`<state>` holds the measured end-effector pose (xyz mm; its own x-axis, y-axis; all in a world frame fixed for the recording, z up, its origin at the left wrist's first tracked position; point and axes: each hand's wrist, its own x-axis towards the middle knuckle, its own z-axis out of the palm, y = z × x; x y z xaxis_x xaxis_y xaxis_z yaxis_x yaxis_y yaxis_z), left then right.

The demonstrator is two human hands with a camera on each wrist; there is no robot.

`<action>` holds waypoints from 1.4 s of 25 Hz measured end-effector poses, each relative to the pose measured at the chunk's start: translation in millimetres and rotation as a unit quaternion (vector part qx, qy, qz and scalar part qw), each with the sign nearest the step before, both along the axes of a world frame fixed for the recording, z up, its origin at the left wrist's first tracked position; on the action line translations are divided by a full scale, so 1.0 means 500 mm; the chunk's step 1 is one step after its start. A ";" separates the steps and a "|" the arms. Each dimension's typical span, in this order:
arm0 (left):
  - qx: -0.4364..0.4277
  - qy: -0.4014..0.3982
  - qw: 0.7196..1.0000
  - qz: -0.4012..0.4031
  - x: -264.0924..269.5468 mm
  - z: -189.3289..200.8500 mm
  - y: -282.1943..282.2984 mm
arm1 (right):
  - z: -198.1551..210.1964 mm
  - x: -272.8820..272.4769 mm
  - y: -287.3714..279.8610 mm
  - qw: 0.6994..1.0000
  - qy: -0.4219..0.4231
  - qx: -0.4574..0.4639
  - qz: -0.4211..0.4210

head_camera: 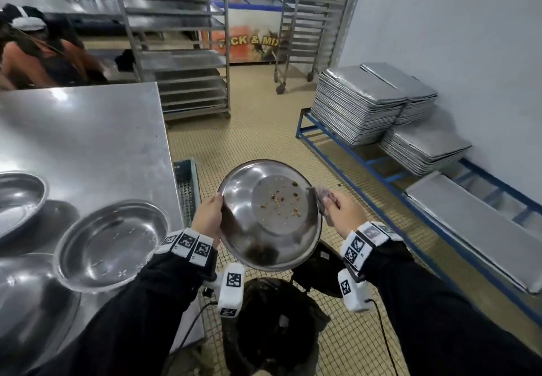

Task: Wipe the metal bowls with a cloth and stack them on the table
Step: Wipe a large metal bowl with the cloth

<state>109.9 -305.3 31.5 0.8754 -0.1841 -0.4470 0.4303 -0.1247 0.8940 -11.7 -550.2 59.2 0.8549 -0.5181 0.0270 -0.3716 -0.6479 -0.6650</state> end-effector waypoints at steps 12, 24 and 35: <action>0.041 -0.010 0.993 0.108 0.027 -0.039 0.014 | -0.118 0.020 0.085 0.970 -0.003 -0.017 0.244; -0.003 -0.014 0.996 0.088 0.011 -0.039 0.009 | 0.008 0.136 0.121 0.950 -0.050 -0.041 0.305; -0.036 -0.042 0.992 0.113 -0.008 0.023 0.024 | -0.111 -0.044 0.119 0.986 -0.138 0.081 0.036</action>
<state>105.8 -293.1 43.2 0.9317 -0.0075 -0.3631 0.3632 0.0320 0.9312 -33.7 -491.0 3.7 0.8610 -0.4732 0.1863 -0.1184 -0.5428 -0.8315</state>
